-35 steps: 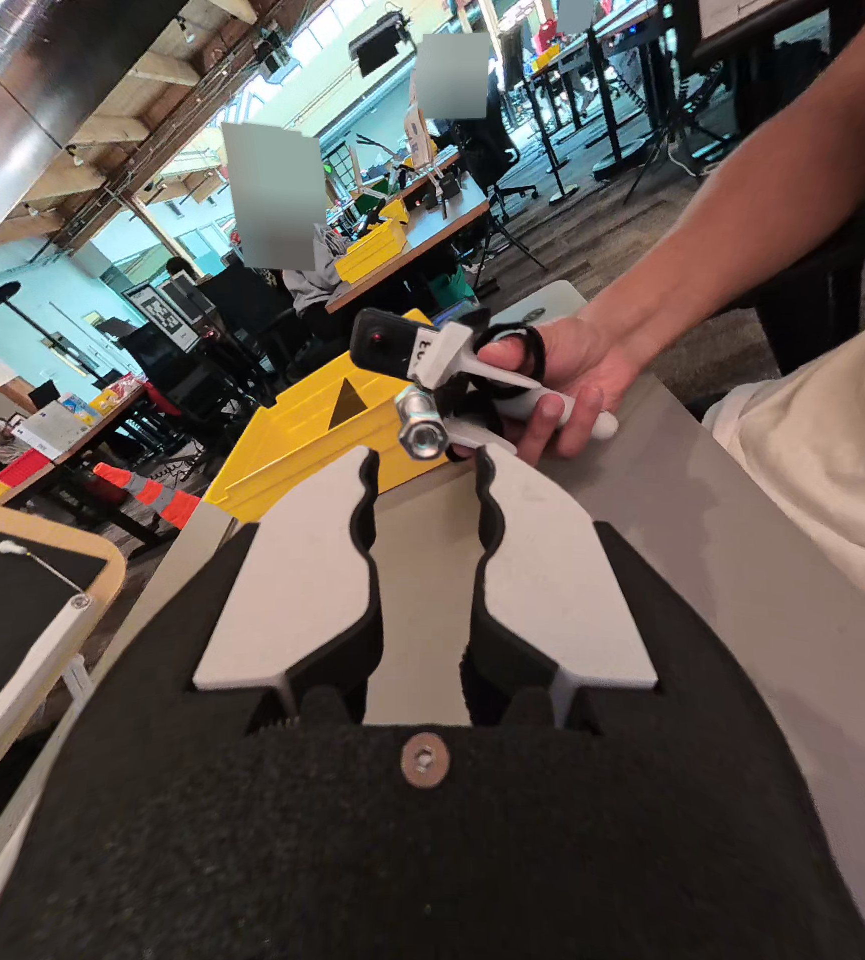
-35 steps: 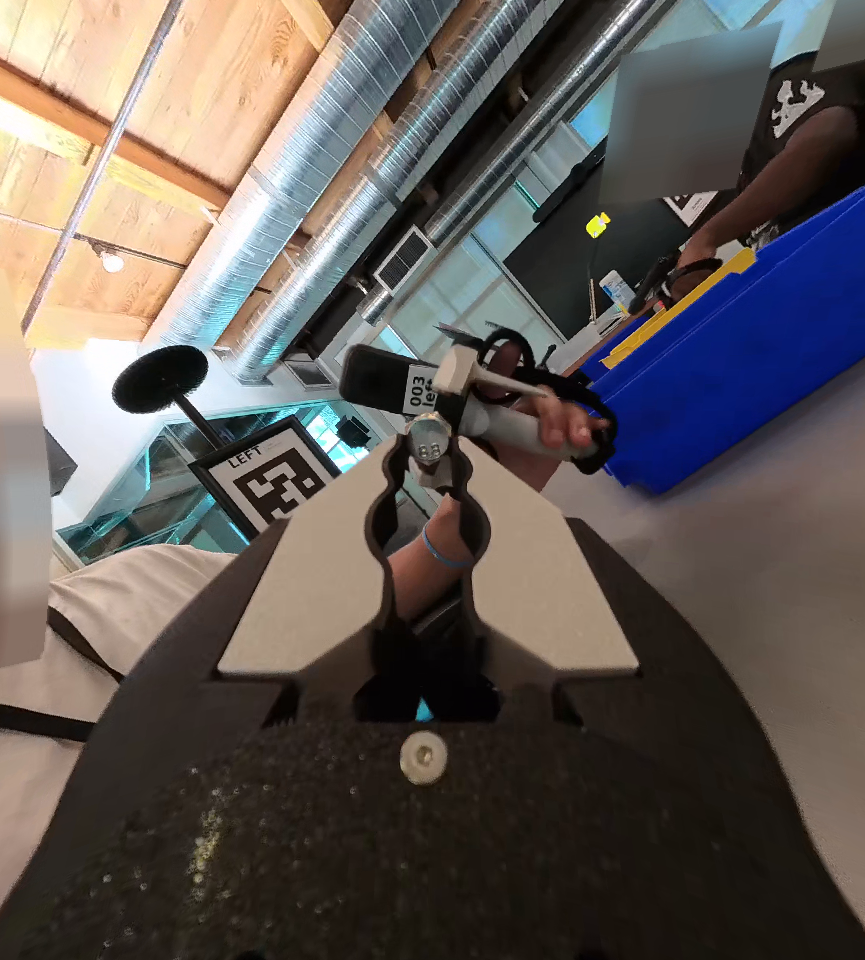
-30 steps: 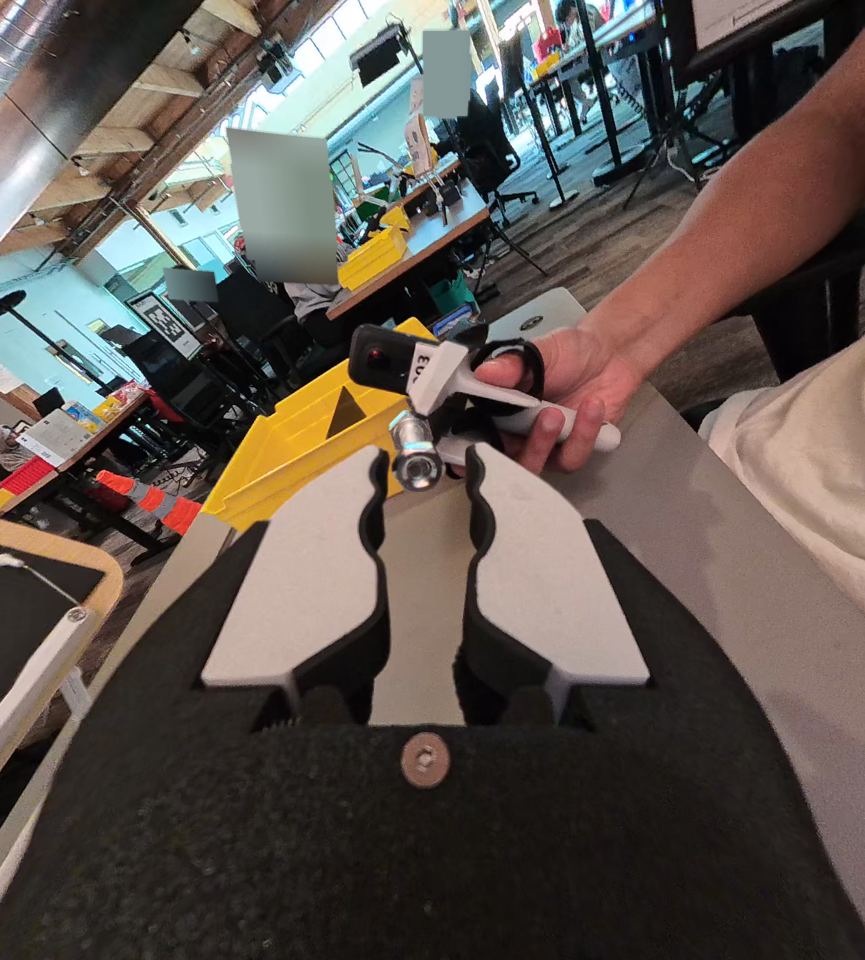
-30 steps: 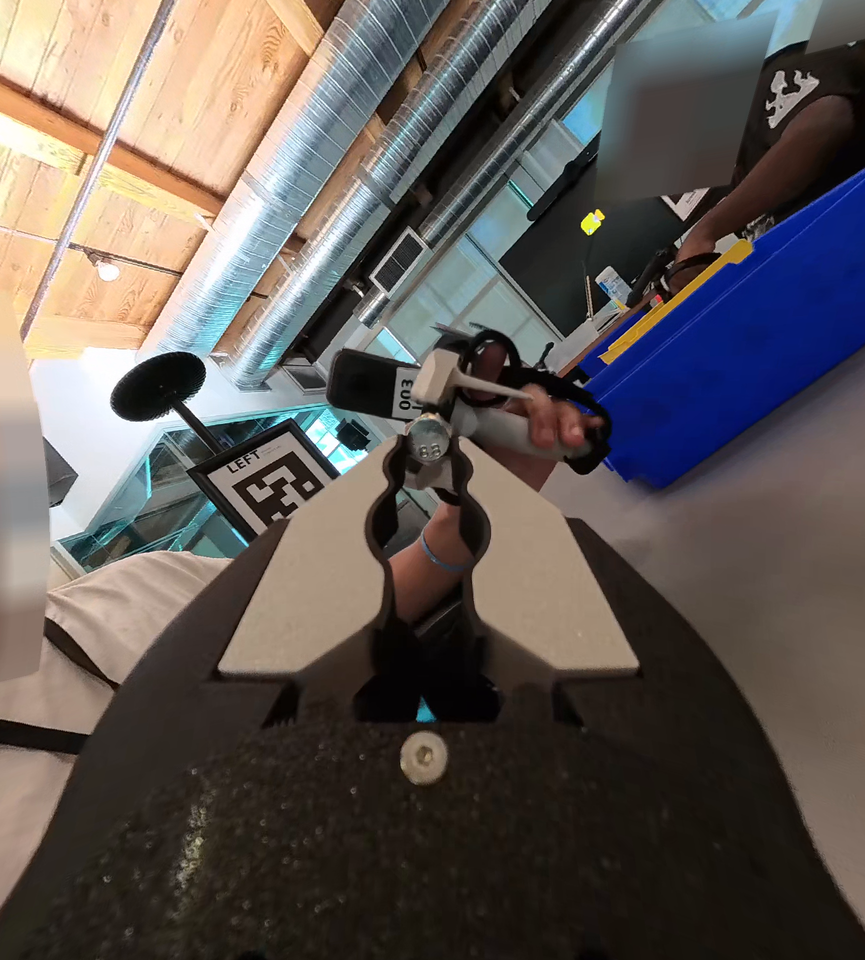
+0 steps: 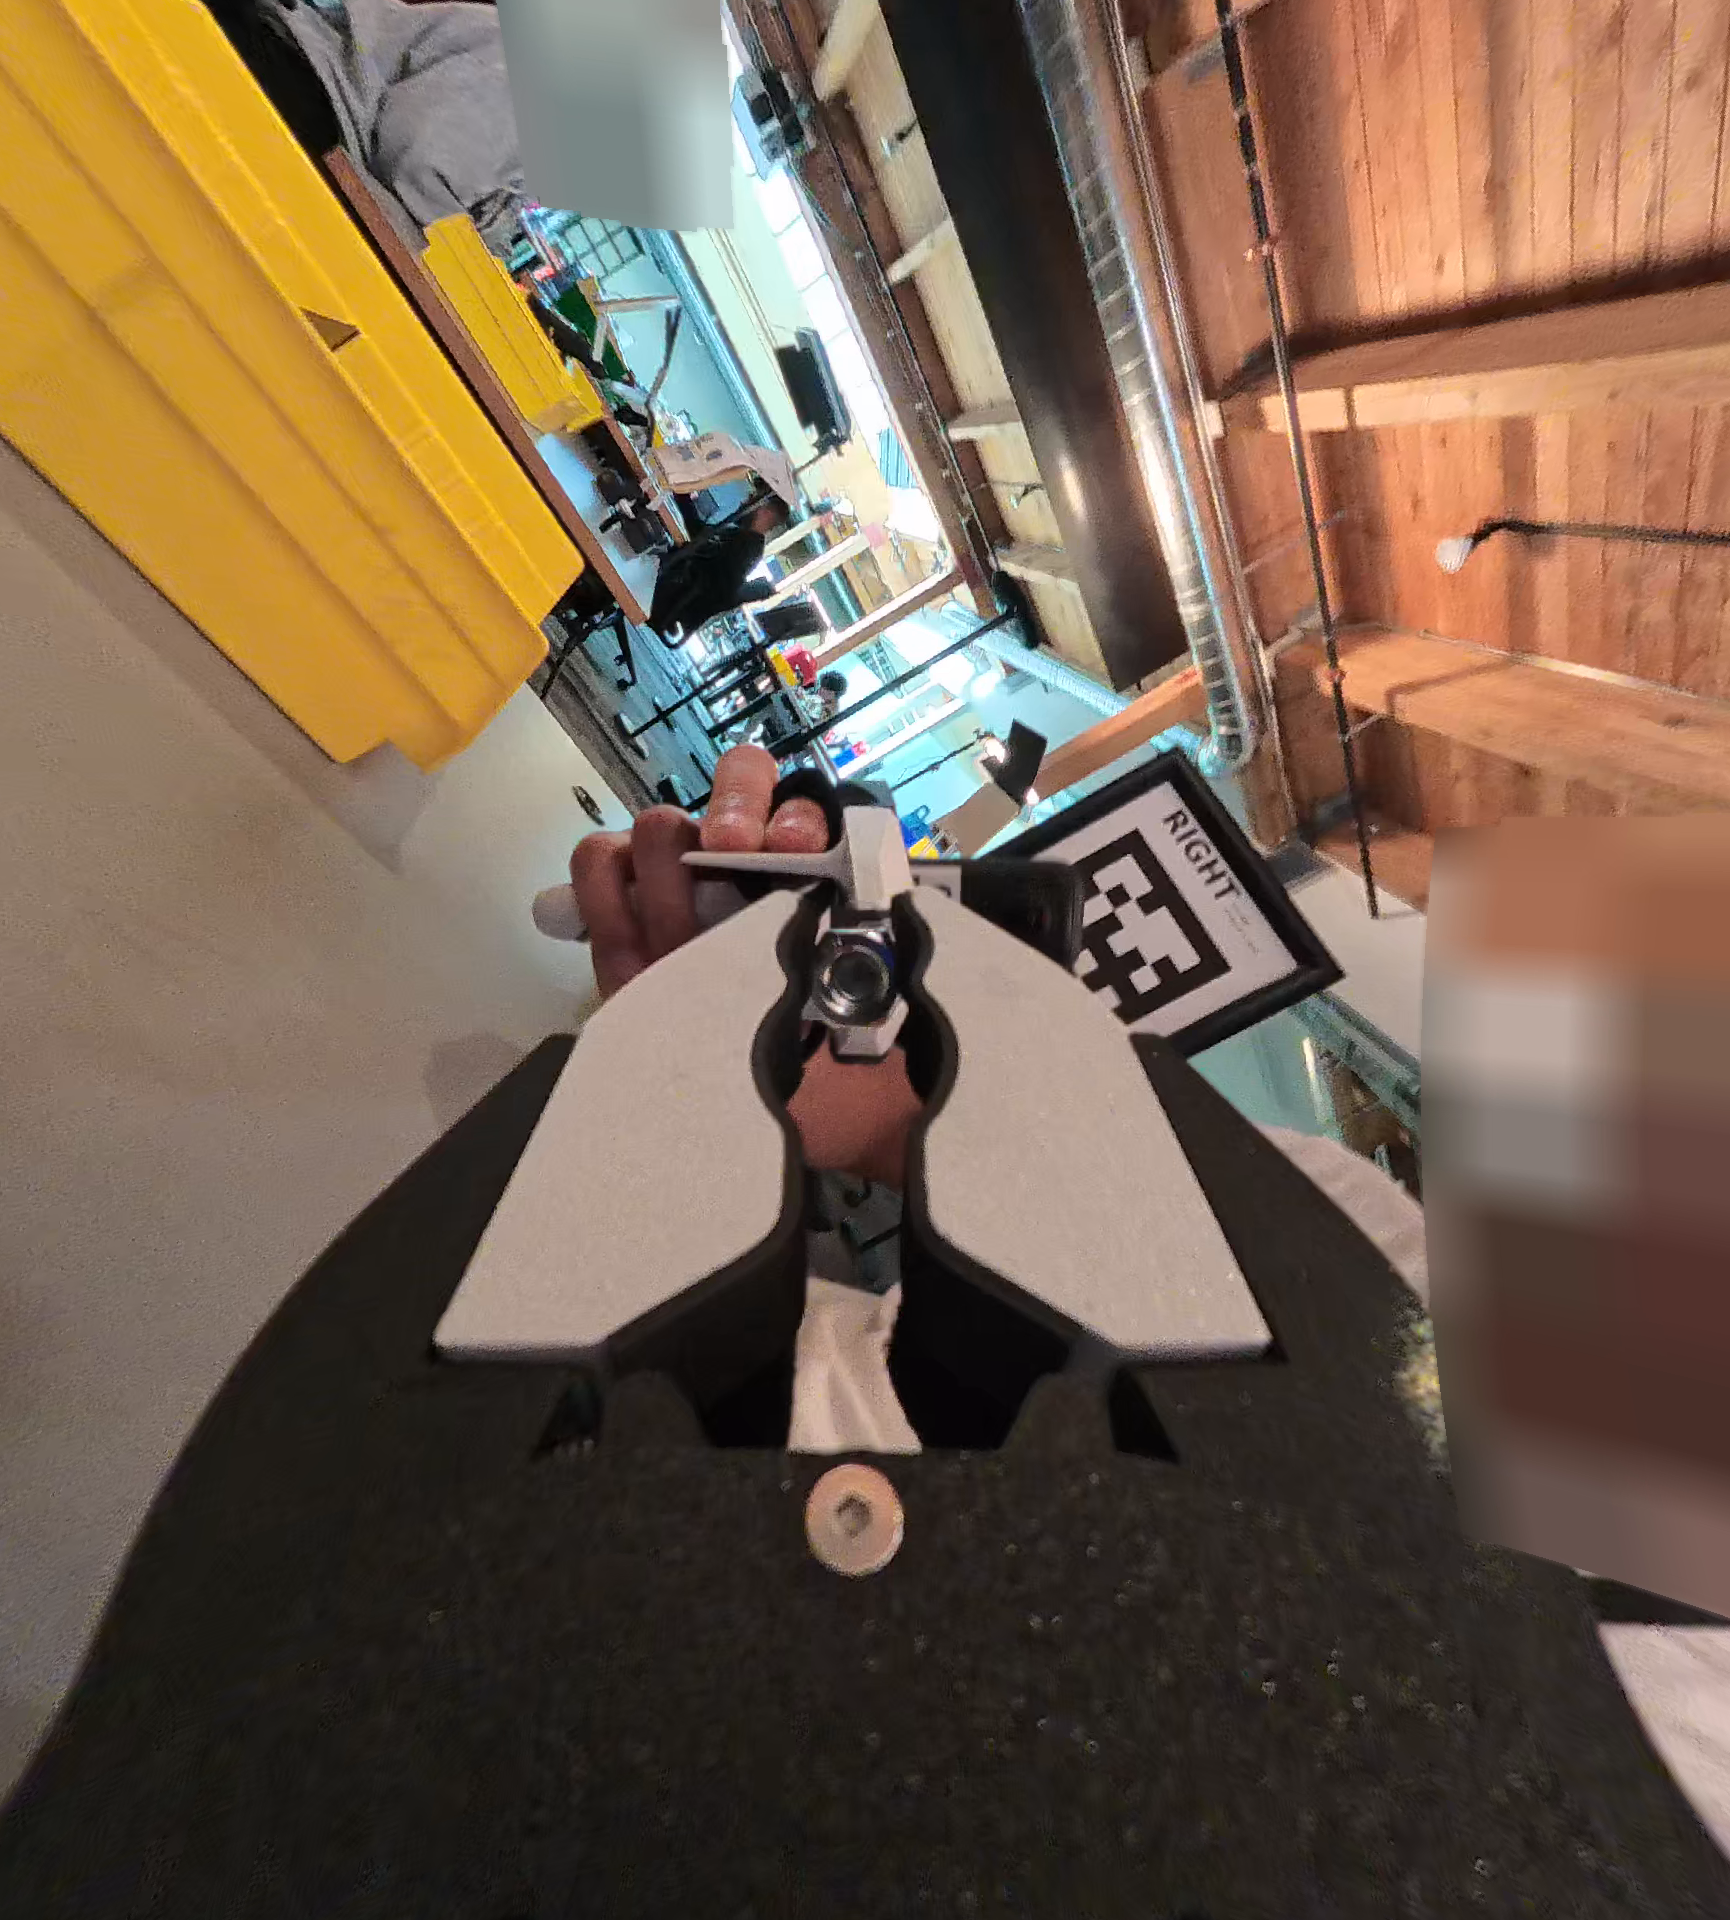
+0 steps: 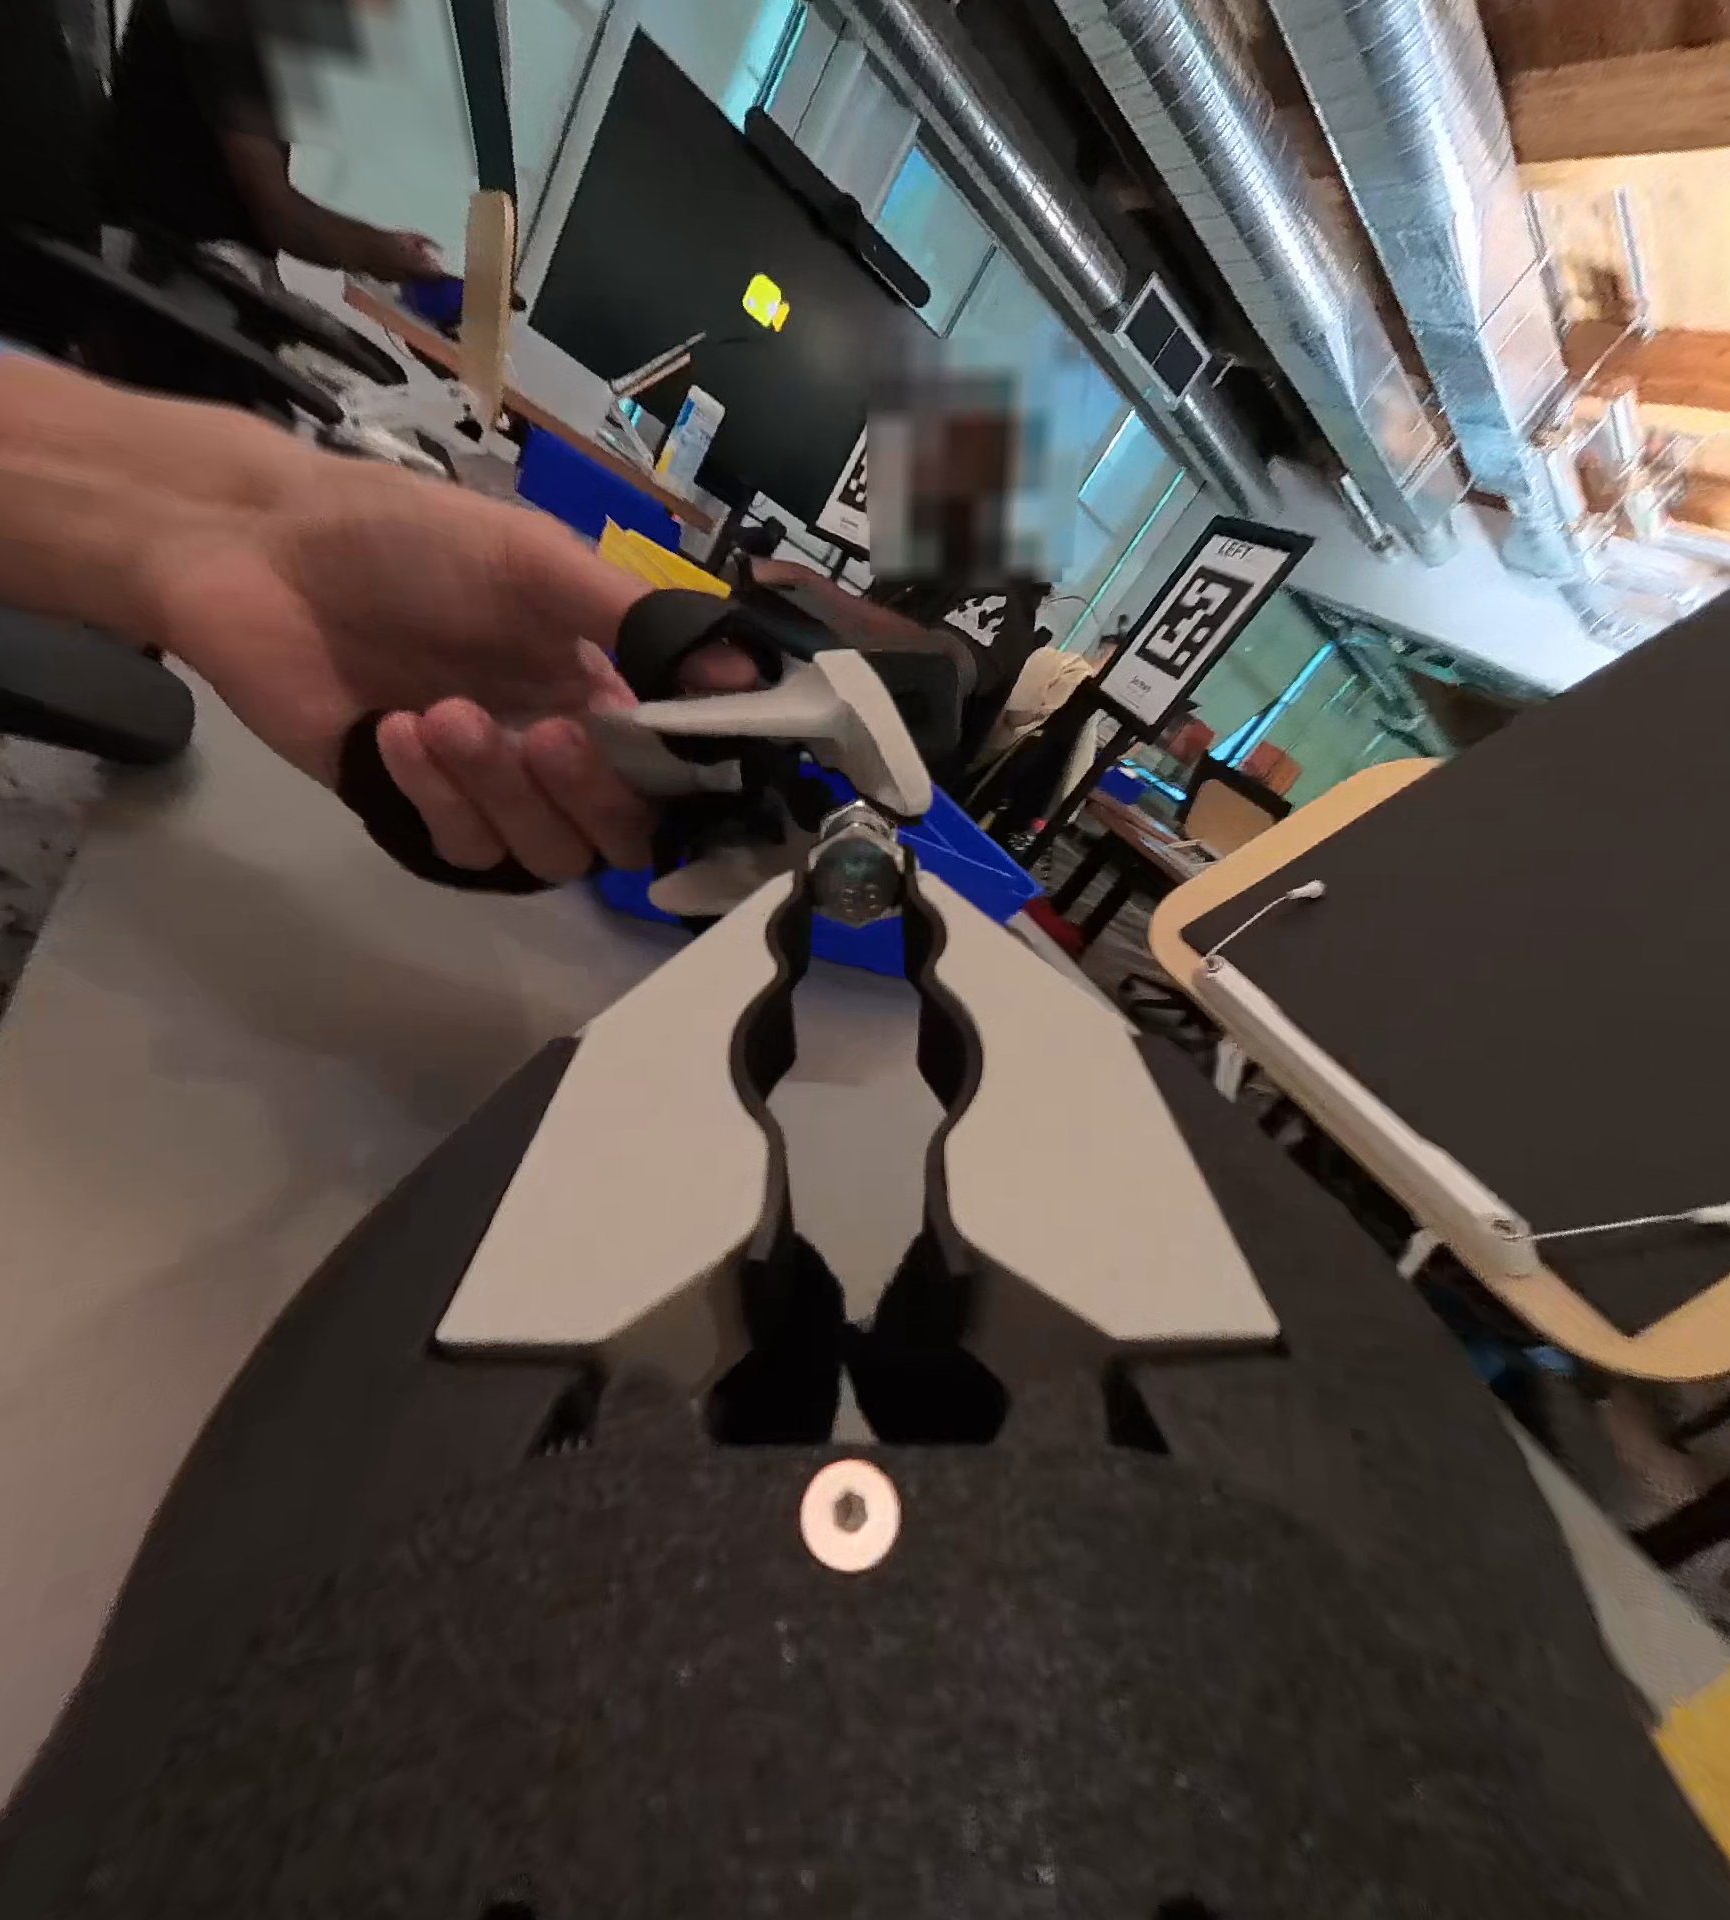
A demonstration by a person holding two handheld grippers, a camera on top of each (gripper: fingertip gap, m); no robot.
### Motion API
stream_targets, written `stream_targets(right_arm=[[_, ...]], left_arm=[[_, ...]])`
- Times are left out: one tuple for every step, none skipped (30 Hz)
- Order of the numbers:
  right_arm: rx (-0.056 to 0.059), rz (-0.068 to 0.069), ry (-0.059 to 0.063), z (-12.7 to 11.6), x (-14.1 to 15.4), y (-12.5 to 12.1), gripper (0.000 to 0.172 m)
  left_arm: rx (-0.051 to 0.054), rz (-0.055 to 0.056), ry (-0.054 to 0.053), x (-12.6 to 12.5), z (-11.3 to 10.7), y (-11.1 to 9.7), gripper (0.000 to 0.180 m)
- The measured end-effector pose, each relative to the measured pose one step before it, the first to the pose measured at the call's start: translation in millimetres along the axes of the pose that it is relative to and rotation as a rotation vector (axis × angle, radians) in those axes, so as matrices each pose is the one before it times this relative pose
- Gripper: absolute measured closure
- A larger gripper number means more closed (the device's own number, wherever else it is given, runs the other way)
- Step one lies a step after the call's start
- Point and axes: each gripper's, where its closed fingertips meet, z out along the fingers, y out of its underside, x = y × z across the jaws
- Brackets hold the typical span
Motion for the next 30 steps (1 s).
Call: stream_targets(right_arm=[[0.0065,0.0453,-0.0067,-0.36,1.36,-0.08,0.156],[0.0123,0.0425,0.0021,-0.86,2.81,-0.45,0.156],[0.0133,0.0485,-0.0037,-0.98,2.45,-0.6,0.155],[0.007,0.0585,-0.0088,-0.63,2.39,0.39,0.155],[0.0035,0.0678,-0.0027,-0.59,3.79,1.22,0.155],[0.0111,0.0816,-0.0016,-0.75,4.72,0.39,0.155],[0.0128,0.0977,-0.0217,-0.61,2.63,0.46,0.156],[0.0084,0.1091,-0.0341,-0.5,1.36,0.94,0.155],[0.0116,0.1153,-0.0323,-0.25,1.83,0.95,0.155],[0.0128,0.1135,-0.0334,-0.44,1.48,0.64,0.155],[0.021,0.1048,-0.0288,-0.79,1.47,-0.88,0.155],[0.0303,0.0951,-0.0228,-0.9,1.68,-2.43,0.155],[0.0186,0.088,-0.0275,-0.52,0.89,-0.9,0.155],[0.0048,0.081,-0.0226,-0.47,1.31,0.74,0.155],[0.0074,0.0661,-0.0138,-0.41,2.07,0.56,0.155],[0.0063,0.0564,-0.014,-0.17,1.52,0.86,0.155],[-0.0043,0.0551,-0.0219,0.47,0.13,1.98,0.155],[0.0019,0.0442,-0.0143,0.48,0.46,1.06,0.155],[0.0064,0.0291,-0.011,0.6,0.16,0.46,0.156],[-0.0012,0.0227,-0.0105,0.59,-0.2,1.15,0.156],[0.0012,0.0149,-0.0079,0.51,-0.45,0.62,0.156],[0.0036,0.0088,-0.0066,0.36,-0.72,-0.06,0.156],[-0.0004,0.0078,-0.0064,0.51,-0.96,0.35,0.156],[-0.0046,0.0069,-0.0071,0.62,-0.85,0.86,0.156],[-0.0052,0.0056,-0.0048,0.75,-0.58,1.21,0.156],[-0.0043,0.0041,-0.0029,0.74,-0.21,1.2,0.156],[-0.0078,0.0057,-0.0029,0.91,-0.17,1.77,0.156],[-0.0056,0.0028,-0.0001,0.69,0.22,1.3,0.156],[-0.0018,-0.0002,0.0005,0.44,0.16,0.67,0.156],[-0.0035,-0.0013,0.0026,0.17,0.46,0.58,0.156]], left_arm=[[-0.0137,0.0317,0.0015,-0.17,-0.19,-0.39,0.166],[-0.0058,0.0557,-0.0062,-0.14,-0.77,-2.22,0.161],[-0.0018,0.071,-0.0284,-2.65,-1.52,-3.42,0.154],[-0.0081,0.0849,-0.045,-5.57,-2.58,-3.44,0.149],[-0.0091,0.0848,-0.0547,-8.16,-3.85,-3.17,0.147],[0.0035,0.0735,-0.0436,-7.05,-4.54,-4.13,0.143],[0.0105,0.0683,-0.0246,-4.01,-3.58,-4.54,0.138],[0.0053,0.0759,-0.0087,-0.93,-2.11,-2.98,0.134],[-0.0007,0.0864,0.0011,1.87,-0.61,-1.53,0.131],[-0.0033,0.1026,0.0056,4.07,0.55,-0.7,0.126],[-0.0047,0.1191,0.0,4.47,1.64,0.23,0.123],[-0.0083,0.1224,-0.0054,4.64,2.65,0.95,0.118],[-0.0193,0.101,-0.0085,5.14,2.88,2.04,0.116],[-0.0273,0.072,-0.0133,4.47,2.56,2.17,0.118],[-0.0156,0.0537,-0.0158,3.68,2.2,0.26,0.12],[0.0028,0.0438,-0.02,2.65,1.65,-1.84,0.121],[0.0111,0.0434,-0.0195,2.29,1.07,-2.77,0.124],[0.0074,0.0429,-0.0279,1.04,0.4,-2.0,0.13],[0.0011,0.0517,-0.0305,0.26,-0.25,-1.42,0.137],[0.001,0.0569,-0.0201,1.37,-0.43,-1.45,0.141],[0.0002,0.0487,-0.0071,2.51,-0.03,-0.9,0.144],[-0.0068,0.0332,0.0033,3.11,0.28,0.1,0.144],[-0.0158,0.0154,0.0105,3.14,0.84,1.35,0.144],[-0.0192,0.0071,0.0109,2.51,1.07,2.44,0.144],[-0.0188,0.0106,-0.001,0.54,0.8,2.41,0.144],[-0.0088,0.0137,-0.0056,-0.26,0.52,1.11,0.144],[-0.0022,0.0069,0.0001,0.32,0.42,0.17,0.144],[-0.0012,-0.0004,-0.0007,-0.09,0.21,-0.07,0.145],[0.0011,0.0003,0.0002,-0.03,-0.13,-0.46,0.148],[-0.0001,0.0028,0.0015,0.09,-0.6,-0.34,0.154]])
